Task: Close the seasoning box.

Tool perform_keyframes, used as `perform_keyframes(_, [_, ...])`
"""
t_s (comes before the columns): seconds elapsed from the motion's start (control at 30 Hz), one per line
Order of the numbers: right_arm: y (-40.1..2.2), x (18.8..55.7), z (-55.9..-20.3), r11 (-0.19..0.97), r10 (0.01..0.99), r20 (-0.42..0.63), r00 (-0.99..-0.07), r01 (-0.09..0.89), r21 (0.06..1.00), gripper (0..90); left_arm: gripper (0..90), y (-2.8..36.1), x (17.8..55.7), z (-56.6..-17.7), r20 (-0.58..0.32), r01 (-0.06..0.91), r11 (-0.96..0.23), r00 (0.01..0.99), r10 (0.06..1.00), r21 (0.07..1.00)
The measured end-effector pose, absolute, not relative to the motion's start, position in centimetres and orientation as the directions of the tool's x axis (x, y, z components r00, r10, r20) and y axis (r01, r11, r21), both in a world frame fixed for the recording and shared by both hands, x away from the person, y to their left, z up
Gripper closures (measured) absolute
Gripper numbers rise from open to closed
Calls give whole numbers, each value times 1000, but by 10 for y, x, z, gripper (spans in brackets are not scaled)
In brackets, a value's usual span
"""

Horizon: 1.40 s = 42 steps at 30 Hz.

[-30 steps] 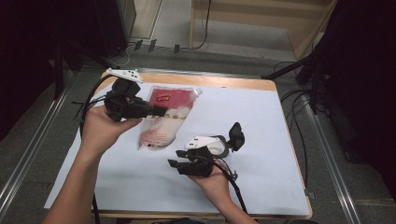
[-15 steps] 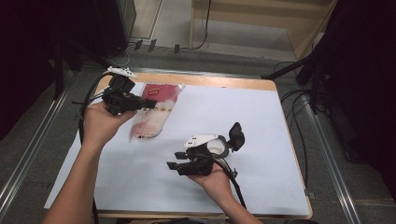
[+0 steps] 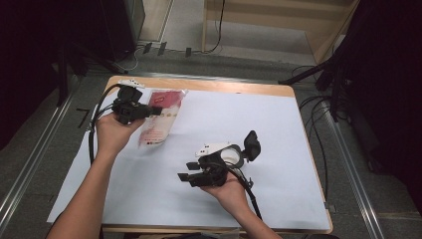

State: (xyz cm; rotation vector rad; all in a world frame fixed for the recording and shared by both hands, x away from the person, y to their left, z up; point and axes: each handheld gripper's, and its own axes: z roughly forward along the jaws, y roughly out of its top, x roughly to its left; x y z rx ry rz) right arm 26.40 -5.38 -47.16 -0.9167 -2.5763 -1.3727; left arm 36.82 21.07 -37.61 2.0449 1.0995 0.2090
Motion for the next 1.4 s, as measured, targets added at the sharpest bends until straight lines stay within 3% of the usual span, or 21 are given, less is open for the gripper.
perform_keyframes(0.7, [-56, 266, -469, 421, 469, 327, -820, 533, 734, 497, 816, 237, 359, -374, -282, 639, -268, 624, 729, 721])
perform_keyframes(1.07, [-58, 266, -469, 423, 470, 328, -820, 535, 731, 498, 680, 240, 357, -373, -289, 626, -287, 654, 699, 725])
perform_keyframes(1.4, [-58, 266, -466, 432, 466, 312, -828, 520, 737, 501, 618, 248, 350, -366, -287, 628, -277, 645, 709, 727])
